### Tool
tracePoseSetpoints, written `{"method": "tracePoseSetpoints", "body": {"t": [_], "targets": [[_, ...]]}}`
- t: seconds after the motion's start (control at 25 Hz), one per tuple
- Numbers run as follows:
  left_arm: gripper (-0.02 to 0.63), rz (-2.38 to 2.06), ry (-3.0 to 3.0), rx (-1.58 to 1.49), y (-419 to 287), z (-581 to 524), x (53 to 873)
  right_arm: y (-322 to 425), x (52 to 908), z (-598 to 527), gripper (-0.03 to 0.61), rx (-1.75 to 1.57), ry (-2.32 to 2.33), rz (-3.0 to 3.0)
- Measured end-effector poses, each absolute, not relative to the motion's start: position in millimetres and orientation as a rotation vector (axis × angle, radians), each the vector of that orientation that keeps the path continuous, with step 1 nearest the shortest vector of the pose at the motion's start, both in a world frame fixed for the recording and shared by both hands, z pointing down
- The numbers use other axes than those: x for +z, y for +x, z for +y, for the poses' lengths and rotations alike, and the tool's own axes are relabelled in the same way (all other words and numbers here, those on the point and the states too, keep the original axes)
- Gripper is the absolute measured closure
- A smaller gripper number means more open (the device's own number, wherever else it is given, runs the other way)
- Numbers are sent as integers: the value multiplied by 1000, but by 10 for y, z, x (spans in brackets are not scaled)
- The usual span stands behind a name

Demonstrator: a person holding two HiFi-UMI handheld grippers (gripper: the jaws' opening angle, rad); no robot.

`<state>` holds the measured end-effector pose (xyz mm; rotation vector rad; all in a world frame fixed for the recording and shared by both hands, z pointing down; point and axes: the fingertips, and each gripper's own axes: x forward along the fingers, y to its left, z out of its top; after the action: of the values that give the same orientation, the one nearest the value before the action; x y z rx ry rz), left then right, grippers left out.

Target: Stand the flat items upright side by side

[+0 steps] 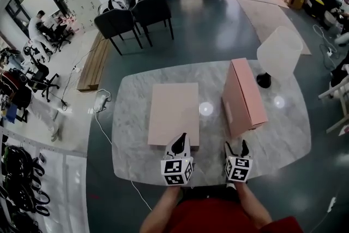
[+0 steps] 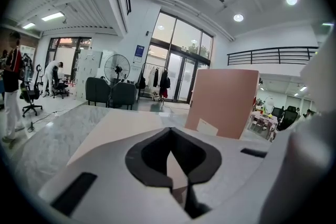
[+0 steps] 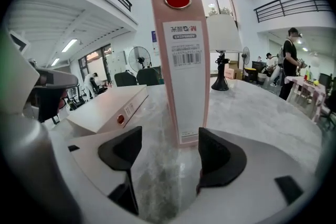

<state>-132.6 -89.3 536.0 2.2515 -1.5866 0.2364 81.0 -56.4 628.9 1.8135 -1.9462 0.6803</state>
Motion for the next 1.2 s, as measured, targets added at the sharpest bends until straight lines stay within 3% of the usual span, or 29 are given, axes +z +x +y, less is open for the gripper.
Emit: {"method": "tracePoseSetpoints", "body": {"t": [0.4,1.2], "targets": [[611,-1617,2253,201,-1771,-771,5234,261,5955,-492,256,650,1814,-2051],[611,-1834,2177,240,-3028,-1134,5076,-698,5514,-1392,256,613,1664,-2305]]}}
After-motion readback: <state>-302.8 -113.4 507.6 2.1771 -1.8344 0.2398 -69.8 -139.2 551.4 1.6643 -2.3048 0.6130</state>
